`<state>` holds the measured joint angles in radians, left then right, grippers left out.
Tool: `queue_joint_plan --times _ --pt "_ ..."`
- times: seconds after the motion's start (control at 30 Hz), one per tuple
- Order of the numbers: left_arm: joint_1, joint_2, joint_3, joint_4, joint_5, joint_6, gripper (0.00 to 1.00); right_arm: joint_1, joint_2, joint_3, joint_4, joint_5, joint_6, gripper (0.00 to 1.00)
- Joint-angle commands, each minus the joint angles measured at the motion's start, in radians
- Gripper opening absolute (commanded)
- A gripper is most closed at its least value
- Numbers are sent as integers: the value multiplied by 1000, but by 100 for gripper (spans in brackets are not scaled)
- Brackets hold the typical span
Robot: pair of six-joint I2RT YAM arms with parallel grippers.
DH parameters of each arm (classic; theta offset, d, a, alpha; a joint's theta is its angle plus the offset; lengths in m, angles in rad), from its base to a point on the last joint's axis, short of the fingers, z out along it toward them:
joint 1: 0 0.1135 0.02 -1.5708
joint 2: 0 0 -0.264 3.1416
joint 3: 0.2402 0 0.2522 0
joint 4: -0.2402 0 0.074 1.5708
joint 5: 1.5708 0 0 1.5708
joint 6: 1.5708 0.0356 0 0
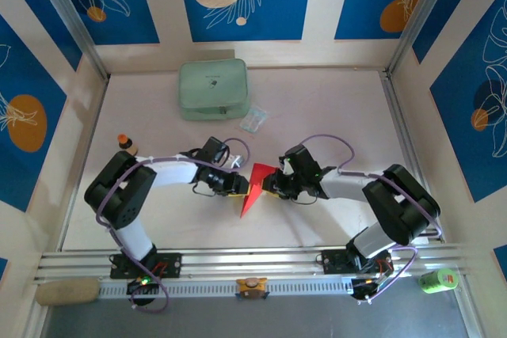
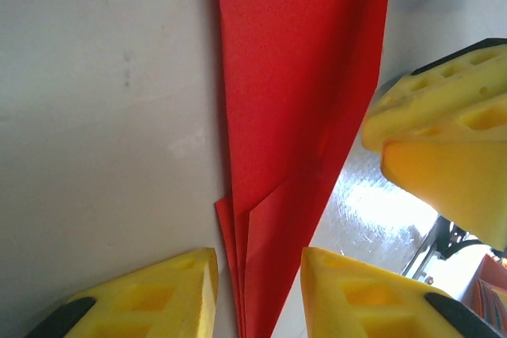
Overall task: Fold a paper plane with a square sheet of paper (pick it up from the middle)
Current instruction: Turn over the paper at the center of the table.
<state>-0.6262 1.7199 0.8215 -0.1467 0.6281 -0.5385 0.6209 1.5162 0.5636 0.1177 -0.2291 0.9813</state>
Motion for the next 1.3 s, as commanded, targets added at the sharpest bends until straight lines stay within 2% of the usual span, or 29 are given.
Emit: queue_joint_plan --times 0.0,0.3,0.67,1.27 --pt "2 29 31 -16 22 39 33 10 20 26 11 -38 -2 29" --pt "-3 71 51 -64 -2 57 30 10 43 39 11 -53 -8 28" --pt "-16 83 49 3 88 29 26 16 81 40 44 -79 -3 23" --pt "-17 59 34 41 104 -12 23 10 96 23 86 -100 16 21"
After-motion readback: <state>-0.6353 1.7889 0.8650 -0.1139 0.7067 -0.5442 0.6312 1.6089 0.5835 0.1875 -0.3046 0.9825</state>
